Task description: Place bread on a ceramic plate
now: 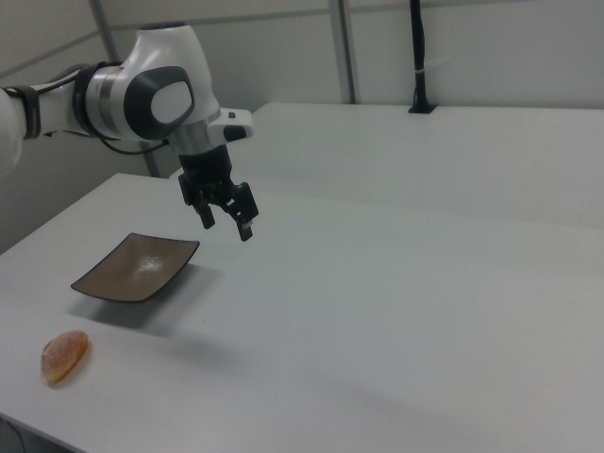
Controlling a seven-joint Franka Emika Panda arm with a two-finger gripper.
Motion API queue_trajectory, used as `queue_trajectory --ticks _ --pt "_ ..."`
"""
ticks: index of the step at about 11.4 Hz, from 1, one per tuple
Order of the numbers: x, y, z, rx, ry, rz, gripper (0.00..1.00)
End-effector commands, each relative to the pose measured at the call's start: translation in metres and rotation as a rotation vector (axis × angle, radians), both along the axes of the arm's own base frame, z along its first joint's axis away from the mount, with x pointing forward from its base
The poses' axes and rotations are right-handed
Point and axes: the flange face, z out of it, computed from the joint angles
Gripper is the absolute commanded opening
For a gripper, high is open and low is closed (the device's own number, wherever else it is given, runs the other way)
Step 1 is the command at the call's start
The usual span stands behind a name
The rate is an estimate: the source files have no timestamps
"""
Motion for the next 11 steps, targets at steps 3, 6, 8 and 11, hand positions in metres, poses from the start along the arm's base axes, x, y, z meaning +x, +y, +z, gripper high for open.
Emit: queue_trajectory --ticks 3,6,8,11 --pt "0.0040 0.0065 -0.0069 -0.009 0.006 0.032 1.00" --pt "0.0040 0.0065 -0.0069 -0.009 0.006 0.034 1.00" --pt "0.0040 0.0065 -0.0069 -0.009 0.006 0.034 1.00" --pt "0.0020 0.0081 -0.0024 -0.007 -0.002 0.036 1.00"
